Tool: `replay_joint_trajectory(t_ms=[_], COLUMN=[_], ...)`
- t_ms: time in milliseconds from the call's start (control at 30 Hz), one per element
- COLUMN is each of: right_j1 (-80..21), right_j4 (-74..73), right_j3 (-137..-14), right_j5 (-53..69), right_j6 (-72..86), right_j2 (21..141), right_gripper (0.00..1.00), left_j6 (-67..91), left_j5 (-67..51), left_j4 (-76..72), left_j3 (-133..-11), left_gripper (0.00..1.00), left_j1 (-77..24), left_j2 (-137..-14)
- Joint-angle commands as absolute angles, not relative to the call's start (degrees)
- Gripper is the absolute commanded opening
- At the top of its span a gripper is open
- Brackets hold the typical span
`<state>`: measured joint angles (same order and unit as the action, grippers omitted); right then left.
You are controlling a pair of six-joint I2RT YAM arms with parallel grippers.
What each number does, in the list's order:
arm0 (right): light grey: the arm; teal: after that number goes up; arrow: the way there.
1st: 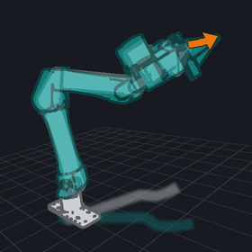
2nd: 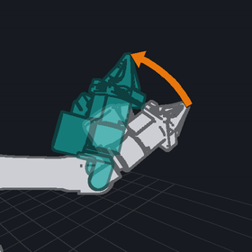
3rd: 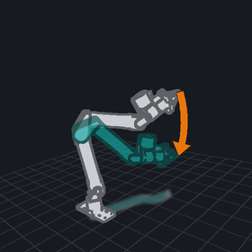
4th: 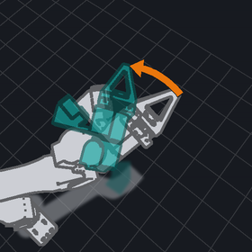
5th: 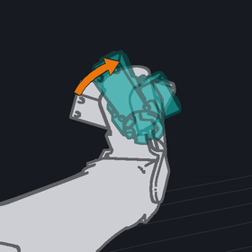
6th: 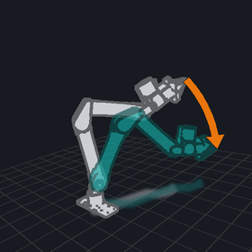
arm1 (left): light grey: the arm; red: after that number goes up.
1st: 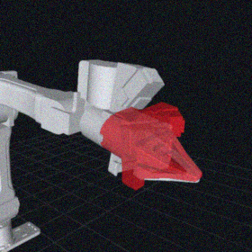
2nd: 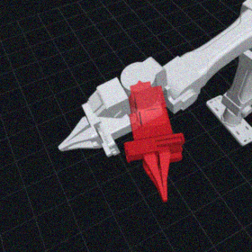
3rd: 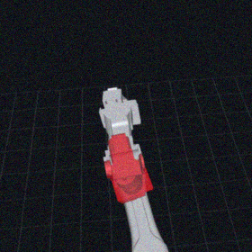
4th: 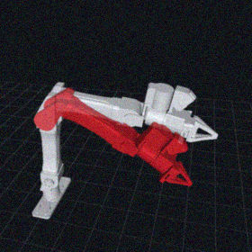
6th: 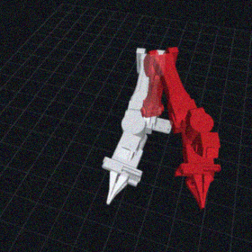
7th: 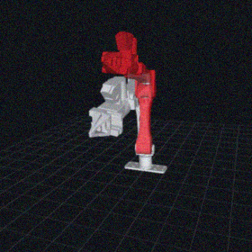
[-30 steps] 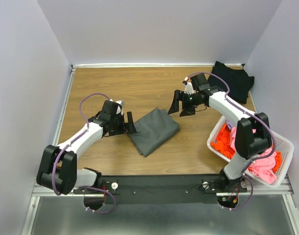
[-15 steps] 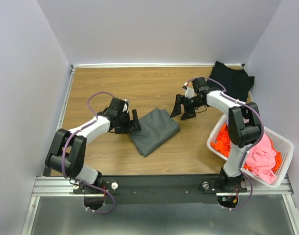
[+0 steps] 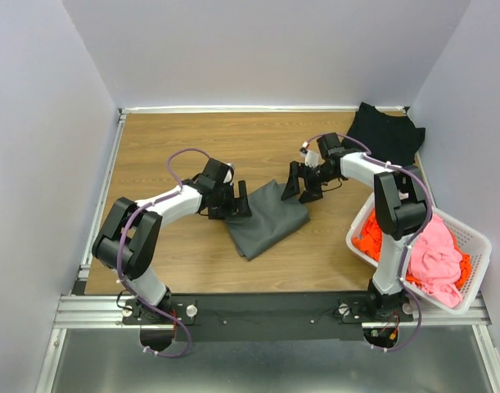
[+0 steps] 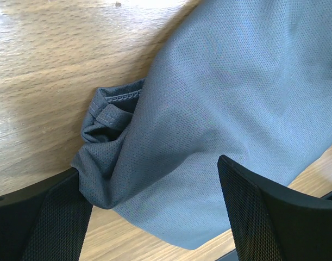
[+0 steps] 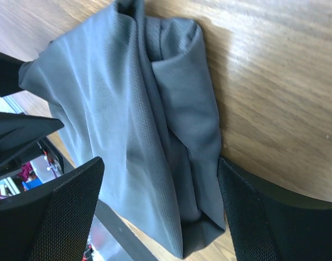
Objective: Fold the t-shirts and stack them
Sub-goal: Neatly place the folded tshirt to the corner
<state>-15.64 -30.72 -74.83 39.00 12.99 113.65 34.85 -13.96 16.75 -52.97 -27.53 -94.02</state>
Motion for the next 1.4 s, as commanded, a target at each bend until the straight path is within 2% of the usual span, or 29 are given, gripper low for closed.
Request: replay_joint_trajectory(t_ms=[0,367,467,500,600,667,700,767,1133,1367], right_j1=[-15.91,-22.06,-23.03,-22.94,-23.03,-22.94,-23.03,-23.03,-20.92,-18.02], right_j4=[-26.90,-24.35,-24.26,-24.34,-24.52,-24.78,-24.87,-25.57,-34.35,-38.32], right_j3=[-73.92,-72.60,-72.69,-72.77,-72.69,-72.68,-72.77,-73.30,-83.21,-91.92], right_j5=[39.65,34.98,33.14,31.74,29.45,29.01,28.22,26.99,16.27,12.66], right_j6=[12.39,13.53,13.89,14.41,14.77,15.11,15.20,15.29,11.96,10.46], right_j2=[115.22,116.28,116.45,116.28,116.02,116.01,115.67,115.14,113.38,116.27], right_gripper=[0.91,0.88,0.81,0.70,0.47,0.36,0.16,0.04,0.02,0.02], left_j6=[34.98,35.16,35.07,35.07,34.89,34.37,34.10,33.40,30.41,28.83], left_j5=[-13.89,-14.33,-14.41,-14.33,-14.24,-14.15,-13.63,-13.01,-12.13,-11.34], left_j4=[17.40,16.96,16.87,16.96,17.05,17.31,18.18,19.15,25.30,27.16], left_j3=[-53.09,-53.00,-53.00,-53.00,-53.17,-53.79,-54.22,-55.54,-59.76,-58.19], left_gripper=[0.95,0.95,0.95,0.95,0.95,0.95,0.96,0.97,0.98,0.98], left_j1=[-27.86,-28.21,-28.30,-28.30,-28.30,-28.30,-28.21,-28.13,-23.04,-20.13], left_j2=[-95.28,-95.89,-95.98,-95.98,-95.89,-95.80,-95.71,-95.28,-88.77,-85.08])
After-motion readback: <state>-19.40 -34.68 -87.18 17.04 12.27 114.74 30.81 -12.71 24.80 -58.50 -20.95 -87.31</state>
